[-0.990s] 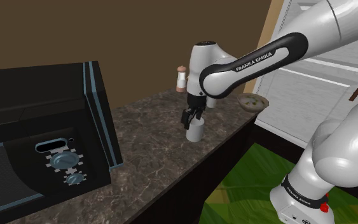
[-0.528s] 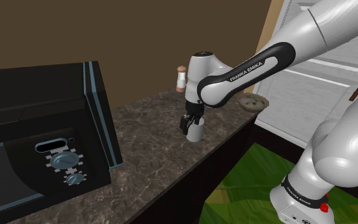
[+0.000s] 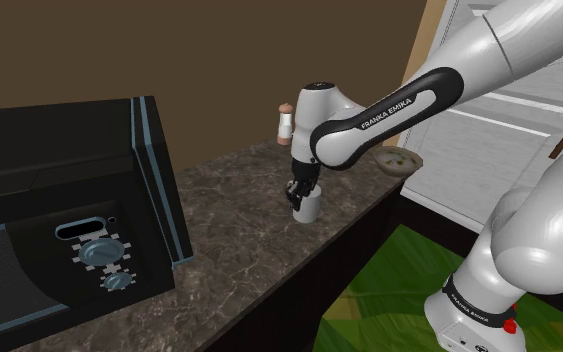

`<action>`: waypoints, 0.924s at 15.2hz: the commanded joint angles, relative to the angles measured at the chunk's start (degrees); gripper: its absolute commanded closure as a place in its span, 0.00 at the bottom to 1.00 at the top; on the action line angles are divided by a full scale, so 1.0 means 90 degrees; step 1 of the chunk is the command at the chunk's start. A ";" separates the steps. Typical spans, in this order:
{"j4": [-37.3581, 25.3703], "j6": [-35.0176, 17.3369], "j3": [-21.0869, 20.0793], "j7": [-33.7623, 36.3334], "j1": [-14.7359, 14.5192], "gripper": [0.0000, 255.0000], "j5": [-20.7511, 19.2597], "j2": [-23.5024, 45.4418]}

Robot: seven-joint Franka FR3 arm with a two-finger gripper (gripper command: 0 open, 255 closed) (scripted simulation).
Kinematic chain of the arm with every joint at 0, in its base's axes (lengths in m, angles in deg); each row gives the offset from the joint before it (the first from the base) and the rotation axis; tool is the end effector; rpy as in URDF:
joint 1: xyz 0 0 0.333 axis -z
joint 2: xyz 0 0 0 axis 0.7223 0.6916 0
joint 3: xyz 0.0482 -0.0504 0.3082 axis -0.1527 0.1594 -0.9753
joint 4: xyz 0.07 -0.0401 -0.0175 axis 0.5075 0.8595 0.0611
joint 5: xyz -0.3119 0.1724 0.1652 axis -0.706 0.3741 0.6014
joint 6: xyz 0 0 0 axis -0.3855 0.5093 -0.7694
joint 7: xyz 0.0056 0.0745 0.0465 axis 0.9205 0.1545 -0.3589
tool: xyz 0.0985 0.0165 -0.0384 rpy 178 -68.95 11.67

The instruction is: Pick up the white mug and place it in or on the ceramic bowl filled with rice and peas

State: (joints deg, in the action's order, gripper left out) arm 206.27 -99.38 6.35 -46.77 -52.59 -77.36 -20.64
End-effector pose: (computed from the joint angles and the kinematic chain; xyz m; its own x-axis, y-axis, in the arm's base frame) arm 0.4491 0.1291 0.3506 0.9917 0.1224 0.0392 0.1225 -0.9925 0.0000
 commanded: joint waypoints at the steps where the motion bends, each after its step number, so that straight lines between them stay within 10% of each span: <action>1: 0.0000 0.0000 0.0000 0.0000 0.0000 1.00 0.0000 0.0000; 14: -0.0234 0.0556 0.0021 -0.0046 -0.0008 1.00 0.0055 -0.0325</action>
State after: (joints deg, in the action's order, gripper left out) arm 204.72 -95.26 6.48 -47.09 -52.69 -76.90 -23.26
